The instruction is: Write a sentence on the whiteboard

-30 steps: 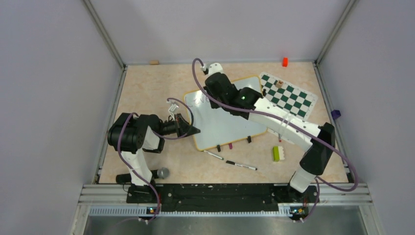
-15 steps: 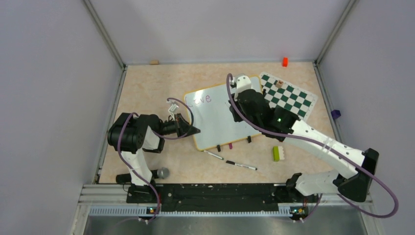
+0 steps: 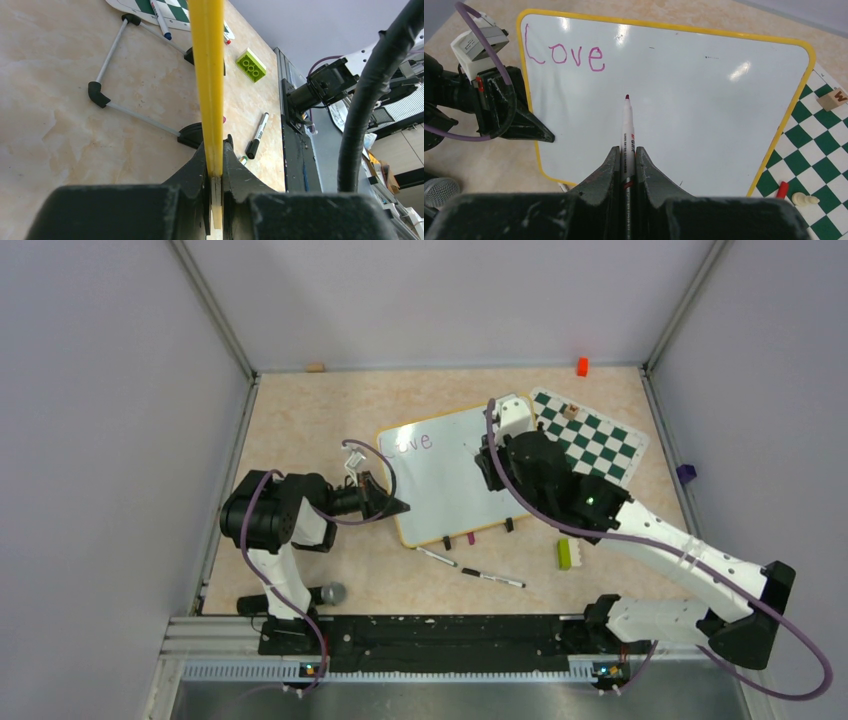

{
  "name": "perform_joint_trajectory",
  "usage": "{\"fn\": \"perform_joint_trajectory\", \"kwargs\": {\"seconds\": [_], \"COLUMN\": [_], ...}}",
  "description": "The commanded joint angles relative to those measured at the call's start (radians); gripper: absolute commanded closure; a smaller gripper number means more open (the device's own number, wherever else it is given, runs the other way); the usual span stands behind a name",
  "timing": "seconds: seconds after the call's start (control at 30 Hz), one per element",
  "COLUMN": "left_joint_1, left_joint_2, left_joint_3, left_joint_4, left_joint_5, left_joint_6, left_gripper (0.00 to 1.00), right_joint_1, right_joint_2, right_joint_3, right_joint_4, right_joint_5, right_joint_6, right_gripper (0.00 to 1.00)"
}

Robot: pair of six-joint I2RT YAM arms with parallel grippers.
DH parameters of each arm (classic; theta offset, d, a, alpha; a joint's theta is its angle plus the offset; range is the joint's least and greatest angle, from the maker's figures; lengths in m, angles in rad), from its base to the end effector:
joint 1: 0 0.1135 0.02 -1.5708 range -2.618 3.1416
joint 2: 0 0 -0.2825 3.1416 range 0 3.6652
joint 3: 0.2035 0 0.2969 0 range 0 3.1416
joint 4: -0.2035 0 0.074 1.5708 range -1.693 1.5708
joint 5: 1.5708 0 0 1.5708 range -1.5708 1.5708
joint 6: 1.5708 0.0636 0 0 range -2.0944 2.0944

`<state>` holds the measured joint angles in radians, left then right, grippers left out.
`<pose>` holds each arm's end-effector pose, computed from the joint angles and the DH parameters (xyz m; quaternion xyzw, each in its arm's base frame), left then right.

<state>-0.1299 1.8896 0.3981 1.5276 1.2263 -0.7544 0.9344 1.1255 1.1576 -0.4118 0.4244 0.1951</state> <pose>0.2766 -0.0965 0.1001 0.2197 0.6675 -0.6129 0.3611 0.2050 0.2334 0.3888 -0.1822 0.7973 0.1462 0.5565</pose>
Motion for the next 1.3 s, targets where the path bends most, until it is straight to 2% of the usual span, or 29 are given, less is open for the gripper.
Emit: {"fn": "perform_joint_trajectory", "kwargs": {"seconds": [0.0,0.87,1.1,1.27], "left_joint_1": [-0.022,-0.020,-0.020,-0.025], "left_joint_2": [0.023,0.030,0.035,0.054], "left_joint_3": [0.014,-0.014,-0.015,-0.001], "left_joint_4": [0.092,0.091,0.091,0.092], "left_joint_5": [0.033,-0.008,-0.021,-0.013], "left_joint_6": [0.052,0.046,0.075,0.069], "left_gripper": [1.00,1.00,1.00,1.00], "right_joint_1": [-0.008,-0.009,-0.013,-0.058], "right_joint_2": [-0.033,0.040,0.156,0.273], "right_joint_3": [-0.013,0.046,0.142,0.286], "right_joint_4": [0.045,-0.042,-0.053,-0.101], "right_joint_5": [-0.002,-0.067,0.042,0.024], "right_joint_6": [-0.008,0.087,0.043,0.019], "right_gripper": [1.00,1.00,1.00,1.00]}}
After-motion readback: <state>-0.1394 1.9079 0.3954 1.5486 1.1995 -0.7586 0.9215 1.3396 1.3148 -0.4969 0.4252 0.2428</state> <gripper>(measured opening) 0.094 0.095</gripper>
